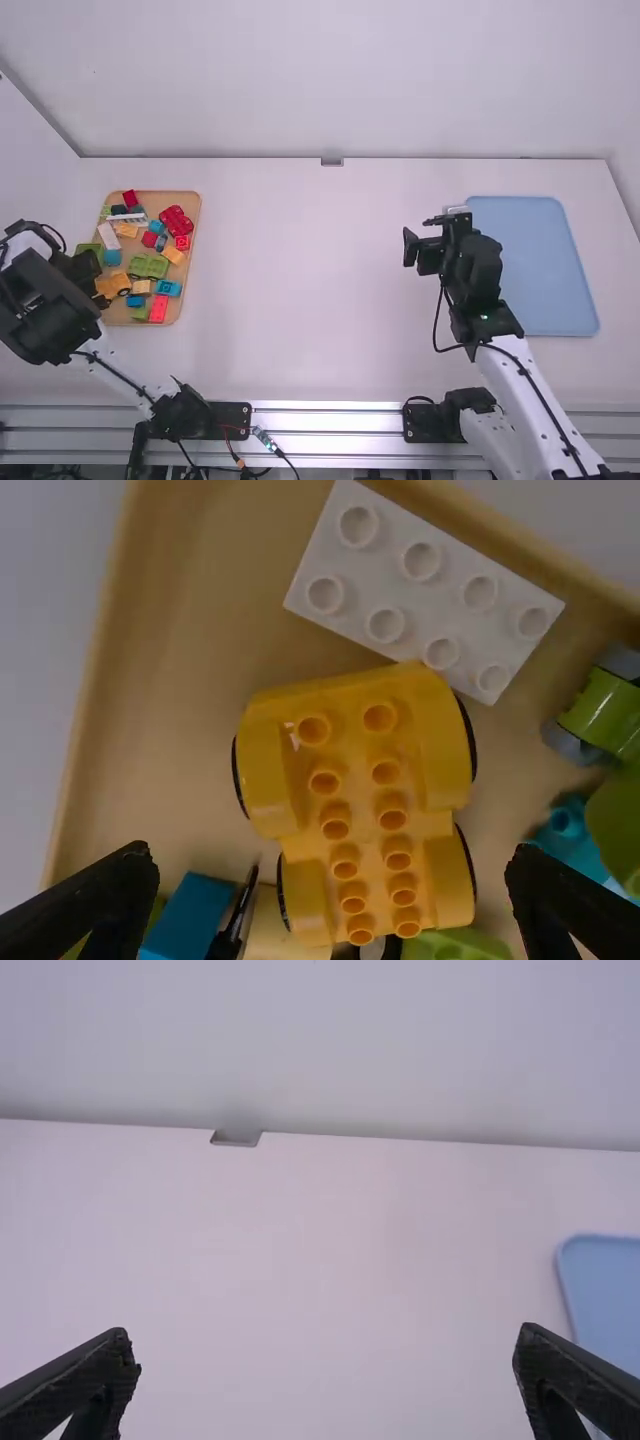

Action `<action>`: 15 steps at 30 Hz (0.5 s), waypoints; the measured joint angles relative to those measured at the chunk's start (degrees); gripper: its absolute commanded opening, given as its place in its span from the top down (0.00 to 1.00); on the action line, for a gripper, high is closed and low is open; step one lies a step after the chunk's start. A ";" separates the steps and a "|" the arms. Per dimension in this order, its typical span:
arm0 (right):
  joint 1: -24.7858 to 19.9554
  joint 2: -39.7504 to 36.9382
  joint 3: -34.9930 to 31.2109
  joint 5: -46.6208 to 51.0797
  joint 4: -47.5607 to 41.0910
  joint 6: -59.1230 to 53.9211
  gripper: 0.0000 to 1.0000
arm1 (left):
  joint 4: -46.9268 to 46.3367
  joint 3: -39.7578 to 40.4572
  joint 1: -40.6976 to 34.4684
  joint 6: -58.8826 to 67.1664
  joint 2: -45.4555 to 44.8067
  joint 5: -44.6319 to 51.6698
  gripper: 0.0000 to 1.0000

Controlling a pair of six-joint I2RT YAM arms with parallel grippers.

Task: Assemble lego blocks to make yellow taxi

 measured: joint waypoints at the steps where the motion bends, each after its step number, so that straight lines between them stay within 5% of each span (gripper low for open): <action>1: 0.00 0.00 0.00 0.09 0.00 -0.07 0.01 | 0.55 0.00 -0.13 -0.22 0.31 0.00 0.07; 15: -0.02 0.00 0.00 0.15 0.00 -0.20 0.01 | 2.84 0.33 -1.40 -1.90 5.53 0.20 0.11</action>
